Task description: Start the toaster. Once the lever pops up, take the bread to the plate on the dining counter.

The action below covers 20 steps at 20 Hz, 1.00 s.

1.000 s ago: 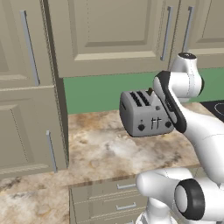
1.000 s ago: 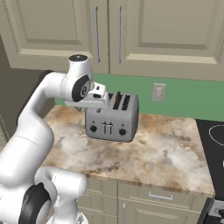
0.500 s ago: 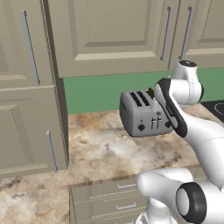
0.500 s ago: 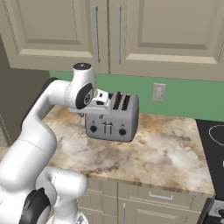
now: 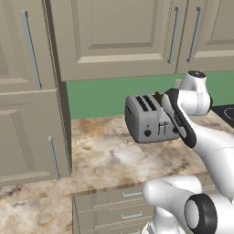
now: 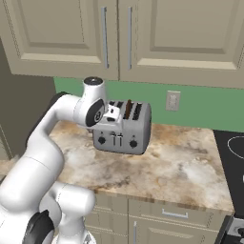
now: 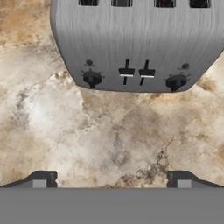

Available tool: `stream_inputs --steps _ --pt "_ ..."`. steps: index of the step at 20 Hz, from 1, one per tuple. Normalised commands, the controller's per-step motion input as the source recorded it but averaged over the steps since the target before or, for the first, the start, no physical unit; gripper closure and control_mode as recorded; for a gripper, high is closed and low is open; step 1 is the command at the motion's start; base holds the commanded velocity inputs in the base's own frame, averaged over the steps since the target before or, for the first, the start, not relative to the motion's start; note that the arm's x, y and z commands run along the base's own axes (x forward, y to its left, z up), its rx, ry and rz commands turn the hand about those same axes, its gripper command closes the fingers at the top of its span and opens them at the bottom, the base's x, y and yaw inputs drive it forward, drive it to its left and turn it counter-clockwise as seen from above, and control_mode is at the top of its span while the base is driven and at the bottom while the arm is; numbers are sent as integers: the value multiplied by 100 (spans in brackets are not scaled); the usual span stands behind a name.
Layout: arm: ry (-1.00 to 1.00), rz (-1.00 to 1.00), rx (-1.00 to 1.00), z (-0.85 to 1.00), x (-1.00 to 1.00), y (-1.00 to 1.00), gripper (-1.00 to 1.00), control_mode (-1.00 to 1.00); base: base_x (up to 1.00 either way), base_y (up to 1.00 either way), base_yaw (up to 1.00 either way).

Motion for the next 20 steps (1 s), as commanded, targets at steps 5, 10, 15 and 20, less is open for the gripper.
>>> stream_inputs --steps 5,10,15,20 --pt "0 -6 3 -16 15 0 -100 -100 0 0 0" --pt "0 -2 1 -16 4 0 -100 -100 0 0 0" --pt "0 0 0 -12 6 -2 -100 -100 0 0 0" --pt "0 0 0 -10 1 -7 -100 -100 0 0 0"
